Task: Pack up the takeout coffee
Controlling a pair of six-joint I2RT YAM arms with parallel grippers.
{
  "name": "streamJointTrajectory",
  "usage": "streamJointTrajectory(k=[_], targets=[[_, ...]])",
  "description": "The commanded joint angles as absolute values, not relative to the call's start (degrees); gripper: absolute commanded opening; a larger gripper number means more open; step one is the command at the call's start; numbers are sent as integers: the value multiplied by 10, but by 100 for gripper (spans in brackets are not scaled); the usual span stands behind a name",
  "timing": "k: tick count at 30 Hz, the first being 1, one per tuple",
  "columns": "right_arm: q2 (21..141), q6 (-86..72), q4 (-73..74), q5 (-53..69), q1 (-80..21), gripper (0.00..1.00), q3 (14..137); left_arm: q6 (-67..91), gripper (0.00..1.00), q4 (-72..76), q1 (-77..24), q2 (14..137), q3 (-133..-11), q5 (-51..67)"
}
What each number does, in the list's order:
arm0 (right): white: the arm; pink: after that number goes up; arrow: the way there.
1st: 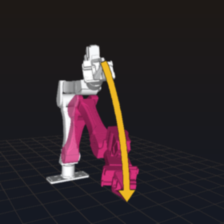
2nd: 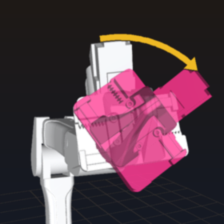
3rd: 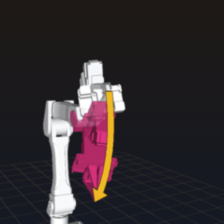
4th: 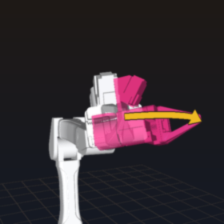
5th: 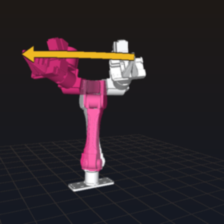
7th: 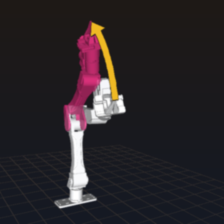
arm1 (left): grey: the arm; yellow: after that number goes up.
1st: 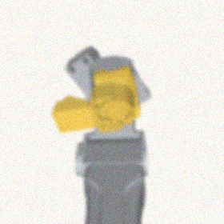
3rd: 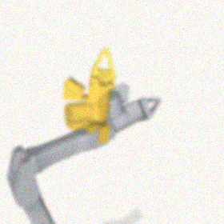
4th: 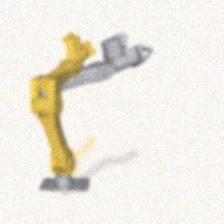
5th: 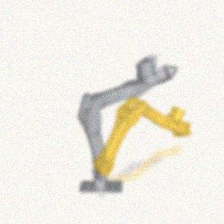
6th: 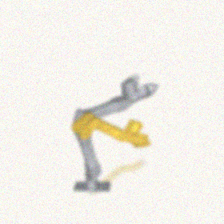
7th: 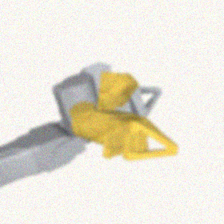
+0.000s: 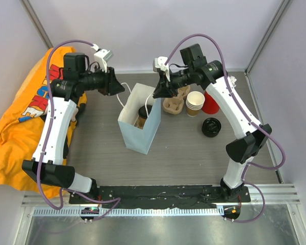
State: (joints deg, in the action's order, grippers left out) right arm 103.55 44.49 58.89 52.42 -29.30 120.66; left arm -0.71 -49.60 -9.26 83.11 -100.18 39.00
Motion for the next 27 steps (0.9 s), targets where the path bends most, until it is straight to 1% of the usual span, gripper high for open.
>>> streamJointTrajectory(k=[1,3,4,6,7,10,16,20,27], targets=[[1016,444,575,535,-296,17,1216,-15,26,-494,-93,818,-1021,386],[1013,446,577,533,-295,15,1211,-15,21,-493,-93,818,-1022,386],[1009,446,576,531,-296,14,1209,-14,15,-493,-93,818,-1023,388],[1006,445,576,529,-296,12,1206,-14,10,-495,-93,817,-1025,392],[1002,444,576,529,-296,12,1204,-15,5,-497,-95,817,-1027,399],[996,440,576,527,-296,11,1202,-15,0,-501,-96,815,-1027,412],[982,435,576,521,-296,10,1201,-18,0,-522,-103,813,-1043,431],[976,434,576,521,-296,6,1197,-15,0,-526,-108,804,-1041,443],[957,433,577,518,-294,5,1180,-4,0,-533,-110,788,-1032,476]])
